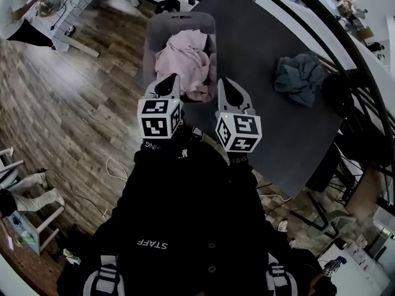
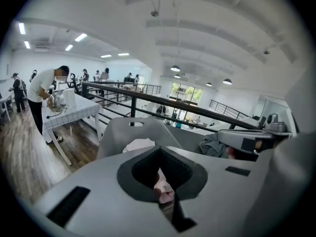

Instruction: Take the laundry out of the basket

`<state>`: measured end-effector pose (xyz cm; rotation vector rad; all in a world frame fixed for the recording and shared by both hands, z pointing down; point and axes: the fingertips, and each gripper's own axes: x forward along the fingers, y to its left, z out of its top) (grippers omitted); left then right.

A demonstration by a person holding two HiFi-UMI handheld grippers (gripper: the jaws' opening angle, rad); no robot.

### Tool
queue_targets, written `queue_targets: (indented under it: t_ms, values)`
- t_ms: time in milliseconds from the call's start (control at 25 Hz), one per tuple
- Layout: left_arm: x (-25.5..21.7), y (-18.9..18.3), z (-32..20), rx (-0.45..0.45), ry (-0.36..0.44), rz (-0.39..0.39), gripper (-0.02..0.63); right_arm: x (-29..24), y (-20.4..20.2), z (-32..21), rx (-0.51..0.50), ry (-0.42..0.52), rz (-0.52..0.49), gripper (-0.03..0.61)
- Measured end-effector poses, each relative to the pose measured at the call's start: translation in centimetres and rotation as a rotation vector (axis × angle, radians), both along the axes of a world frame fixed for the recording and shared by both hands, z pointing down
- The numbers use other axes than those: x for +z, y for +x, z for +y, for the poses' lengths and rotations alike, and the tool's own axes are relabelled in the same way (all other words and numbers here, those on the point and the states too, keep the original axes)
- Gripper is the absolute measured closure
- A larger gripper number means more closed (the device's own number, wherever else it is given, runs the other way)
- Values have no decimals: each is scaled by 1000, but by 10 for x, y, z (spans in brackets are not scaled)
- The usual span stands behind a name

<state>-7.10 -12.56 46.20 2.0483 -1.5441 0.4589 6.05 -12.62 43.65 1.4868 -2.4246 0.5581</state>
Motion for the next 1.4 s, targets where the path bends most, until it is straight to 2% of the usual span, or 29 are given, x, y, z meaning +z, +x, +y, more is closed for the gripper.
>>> queue_targets:
  t_ms: [360, 800, 960, 1120, 1280, 1400]
  values:
    - [48, -6, -42, 9, -138, 28, 614, 31, -7, -34, 10, -76, 28, 565]
    - [107, -14, -87, 0, -259, 28, 601, 57, 1, -85, 37, -117, 24, 565]
    - [134, -12, -102, 11, -326, 56, 470, 67, 5, -101, 36, -137, 28, 565]
    - [158, -13, -112, 10, -369, 50, 309, 75, 9, -111, 45, -155, 32, 565]
    - [178, -14, -116, 13, -411, 34, 228, 84, 14, -118, 53, -172, 38, 565]
    - [192, -21, -117, -18, -433, -4, 184, 94, 15, -122, 56, -193, 49, 565]
